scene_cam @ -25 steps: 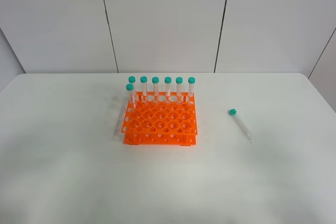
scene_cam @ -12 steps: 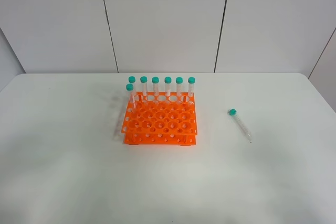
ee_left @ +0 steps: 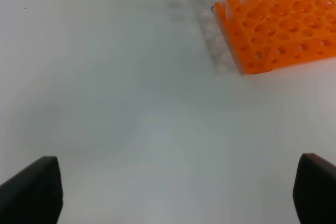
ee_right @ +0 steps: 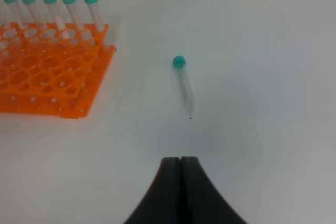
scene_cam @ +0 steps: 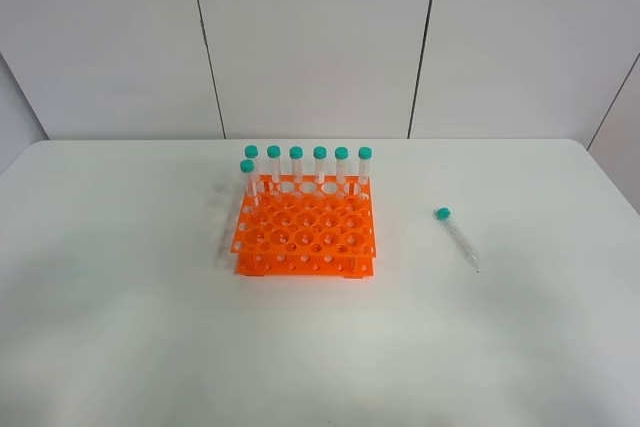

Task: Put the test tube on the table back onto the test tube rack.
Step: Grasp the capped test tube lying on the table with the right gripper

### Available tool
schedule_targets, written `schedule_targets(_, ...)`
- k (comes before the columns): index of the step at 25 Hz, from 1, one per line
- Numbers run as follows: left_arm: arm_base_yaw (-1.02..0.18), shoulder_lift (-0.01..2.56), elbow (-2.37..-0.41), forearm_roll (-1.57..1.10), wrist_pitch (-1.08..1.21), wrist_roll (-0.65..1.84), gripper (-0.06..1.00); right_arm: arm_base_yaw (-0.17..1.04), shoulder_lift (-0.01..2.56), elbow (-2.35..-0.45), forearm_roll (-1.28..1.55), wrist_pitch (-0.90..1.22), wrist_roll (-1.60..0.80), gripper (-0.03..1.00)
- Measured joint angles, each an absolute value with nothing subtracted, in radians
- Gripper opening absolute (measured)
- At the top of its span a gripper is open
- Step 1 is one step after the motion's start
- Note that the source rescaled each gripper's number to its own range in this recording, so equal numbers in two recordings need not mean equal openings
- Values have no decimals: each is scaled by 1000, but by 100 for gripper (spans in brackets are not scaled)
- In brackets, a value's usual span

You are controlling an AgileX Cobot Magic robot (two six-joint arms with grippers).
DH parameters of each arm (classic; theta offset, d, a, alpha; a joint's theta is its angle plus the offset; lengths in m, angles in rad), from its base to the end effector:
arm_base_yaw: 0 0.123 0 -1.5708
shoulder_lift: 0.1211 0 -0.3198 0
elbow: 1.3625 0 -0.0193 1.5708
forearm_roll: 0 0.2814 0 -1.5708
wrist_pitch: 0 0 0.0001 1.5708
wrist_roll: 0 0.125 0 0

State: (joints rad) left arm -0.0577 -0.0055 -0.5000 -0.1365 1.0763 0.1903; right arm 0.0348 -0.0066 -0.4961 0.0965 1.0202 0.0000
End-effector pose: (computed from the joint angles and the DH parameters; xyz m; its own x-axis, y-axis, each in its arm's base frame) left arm 0.0141 -0.0158 0.2757 -0.4367 0.1494 -0.8871 0.2196 0.9740 0.0559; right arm 0.0183 0.0109 0.2803 -0.4200 0.0358 -0.9068 -0.0882 0.9929 0.0801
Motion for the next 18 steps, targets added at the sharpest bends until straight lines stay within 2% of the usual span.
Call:
schedule_targets(16, -58, -5, -500, -137, 1076, 190, 95, 35, -7, -496, 99, 1020, 0, 0)
schedule_targets(18, -58, -5, -500, -137, 1076, 190, 95, 35, -7, -496, 99, 1020, 0, 3)
